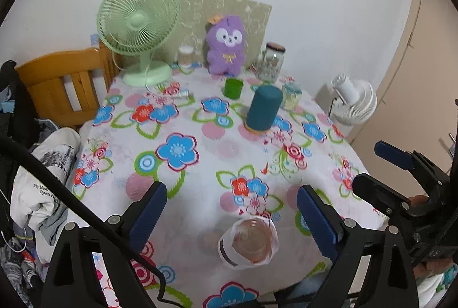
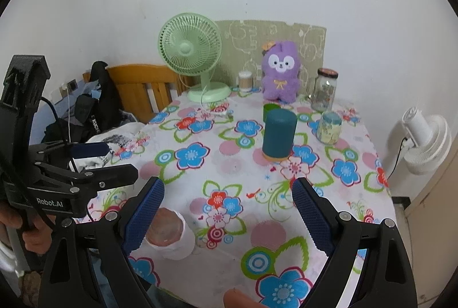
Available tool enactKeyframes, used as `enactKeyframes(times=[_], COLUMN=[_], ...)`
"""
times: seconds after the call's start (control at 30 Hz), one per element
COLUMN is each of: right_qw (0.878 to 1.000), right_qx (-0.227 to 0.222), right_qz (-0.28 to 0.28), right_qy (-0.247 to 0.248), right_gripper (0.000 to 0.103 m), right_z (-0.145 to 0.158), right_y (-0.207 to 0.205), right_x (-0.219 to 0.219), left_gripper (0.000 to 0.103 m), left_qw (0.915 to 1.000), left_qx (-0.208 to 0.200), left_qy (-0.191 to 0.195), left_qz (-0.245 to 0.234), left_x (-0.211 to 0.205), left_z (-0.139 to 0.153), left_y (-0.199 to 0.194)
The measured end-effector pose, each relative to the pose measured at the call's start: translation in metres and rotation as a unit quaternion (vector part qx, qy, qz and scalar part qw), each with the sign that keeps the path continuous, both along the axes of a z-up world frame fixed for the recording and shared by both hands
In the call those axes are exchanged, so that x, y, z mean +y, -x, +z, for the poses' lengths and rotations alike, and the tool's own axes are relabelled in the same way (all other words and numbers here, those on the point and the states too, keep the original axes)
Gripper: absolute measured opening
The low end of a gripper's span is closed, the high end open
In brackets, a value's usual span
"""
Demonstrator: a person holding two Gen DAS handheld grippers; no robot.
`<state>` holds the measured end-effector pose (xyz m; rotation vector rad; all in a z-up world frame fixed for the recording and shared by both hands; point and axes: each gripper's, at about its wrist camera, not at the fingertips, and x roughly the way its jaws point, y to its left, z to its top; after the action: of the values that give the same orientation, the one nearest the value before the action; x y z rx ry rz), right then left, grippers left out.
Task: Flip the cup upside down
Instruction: 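Open the left gripper and pull it back from the cup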
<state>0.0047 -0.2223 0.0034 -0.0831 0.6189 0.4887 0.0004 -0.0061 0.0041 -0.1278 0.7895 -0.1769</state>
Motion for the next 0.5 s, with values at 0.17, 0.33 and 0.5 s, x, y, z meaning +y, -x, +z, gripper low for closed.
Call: enactKeyframes(times=[0.17, 0.33, 0.5], right_qw=[1.000, 0.999, 0.998], right_qx=[-0.017, -0.038, -0.059], right_qz=[-0.007, -0.017, -0.031], right_qy=[-0.002, -0.007, -0.005], right_gripper=[0.100, 0.100, 0.101], right_z=[0.008, 0.017, 0.024], right_y=[0.003, 0.007, 0.012], right_x=[0.000, -0.002, -0.003], left_gripper=[0.095, 0.101, 0.103], left_qw=[0.9992, 0.9960, 0.9934], left_qx=[-0.030, -0.070, -0.094], left_qy=[0.000, -0.004, -0.011], left_qz=[0.026, 0.055, 0.065], left_x=[0.007, 0.013, 0.010], left_z=[0.006, 0.014, 0.018], left_y=[0.006, 0.013, 0.016])
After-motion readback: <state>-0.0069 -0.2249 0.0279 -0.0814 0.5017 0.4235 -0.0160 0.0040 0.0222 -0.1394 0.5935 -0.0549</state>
